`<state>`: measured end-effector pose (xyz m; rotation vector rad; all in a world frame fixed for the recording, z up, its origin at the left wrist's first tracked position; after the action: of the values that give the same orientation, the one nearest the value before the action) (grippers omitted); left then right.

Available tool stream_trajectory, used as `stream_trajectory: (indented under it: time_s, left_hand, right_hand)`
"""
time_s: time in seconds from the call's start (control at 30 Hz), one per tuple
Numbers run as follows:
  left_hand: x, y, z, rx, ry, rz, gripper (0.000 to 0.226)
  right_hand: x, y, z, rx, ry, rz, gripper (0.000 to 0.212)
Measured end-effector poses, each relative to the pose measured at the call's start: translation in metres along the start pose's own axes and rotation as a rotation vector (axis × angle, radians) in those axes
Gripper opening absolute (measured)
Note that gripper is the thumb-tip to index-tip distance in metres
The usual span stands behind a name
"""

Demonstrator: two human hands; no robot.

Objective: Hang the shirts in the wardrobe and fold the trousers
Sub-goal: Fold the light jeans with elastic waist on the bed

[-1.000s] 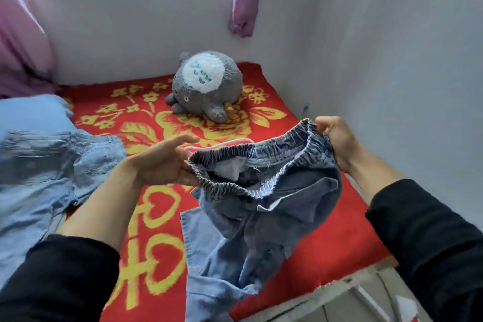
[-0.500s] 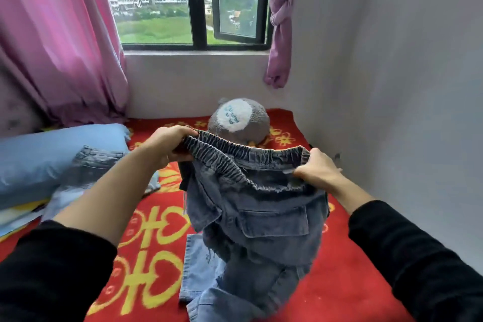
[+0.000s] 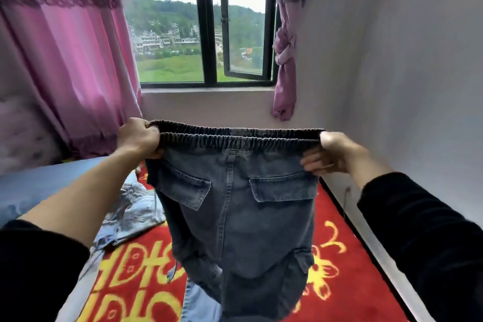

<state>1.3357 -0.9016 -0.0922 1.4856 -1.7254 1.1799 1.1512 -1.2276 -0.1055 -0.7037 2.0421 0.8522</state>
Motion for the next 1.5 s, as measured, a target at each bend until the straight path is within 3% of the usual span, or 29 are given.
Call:
stream_trajectory:
  time_s: [0.17, 0.27, 0.47, 0.63, 0.8, 0.97, 1.07, 1.17, 1.27, 1.4, 1.5]
  left_hand:
    - [0.024, -0.047, -0.005, -0.040, 0.195, -0.194, 0.033]
    - [0.026, -0.090, 0.004, -0.112, 0.368, -0.218, 0.037]
    - [0.054, -0.167, 0.030, -0.111, 0.495, -0.072, 0.043]
    - [0.095, -0.207, 0.024, 0.001, 0.631, 0.102, 0.026]
    - [0.112, -0.203, 0.021, 0.057, 0.779, 0.245, 0.024]
    - [0.071, -0.163, 0.037, 0.040, 0.761, 0.274, 0.026]
    - [0.016, -0.128, 0.050, 0.108, 0.744, 0.155, 0.021]
    - [-0.051, -0.076, 0.066, 0.133, 0.747, 0.010, 0.015]
    - [-0.119, -0.006, 0.087, 0.110, 0.670, -0.169, 0.017]
    - [-0.197, 0.097, 0.103, 0.010, 0.426, -0.373, 0.015]
    - [-0.248, 0.175, 0.101, -0.166, 0.151, -0.500, 0.010]
  right_hand:
    - [-0.072, -0.050, 0.014, 0.037, -0.262, -0.174, 0.053]
    - [-0.101, -0.095, 0.026, 0.051, -0.289, -0.213, 0.063]
    - [-0.162, -0.137, 0.019, 0.194, -0.308, -0.341, 0.060]
    - [-0.213, -0.165, -0.002, 0.283, -0.363, -0.600, 0.067]
    - [-0.221, -0.144, -0.007, 0.333, -0.366, -0.614, 0.058]
    - [-0.166, -0.110, 0.016, 0.363, -0.381, -0.606, 0.035]
    - [-0.114, -0.096, 0.036, 0.371, -0.303, -0.486, 0.038]
    - [-0.048, -0.084, 0.060, 0.343, -0.220, -0.403, 0.025]
    - [0.027, -0.076, 0.084, 0.241, -0.097, -0.324, 0.035]
    - [0.133, -0.062, 0.104, 0.140, 0.097, -0.070, 0.046]
    - [0.203, -0.042, 0.114, -0.015, 0.450, 0.002, 0.060]
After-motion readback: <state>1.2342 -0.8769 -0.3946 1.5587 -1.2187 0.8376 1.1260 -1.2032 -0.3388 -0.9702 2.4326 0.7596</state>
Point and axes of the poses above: each hand's wrist, its own y-axis away from the middle knuckle, its own z-axis out of the palm, x = y × z, the point moved 1 cm from there along -y, towards the middle knuckle, and after that the axes turned 5 degrees about y, right-handed, at the moved point
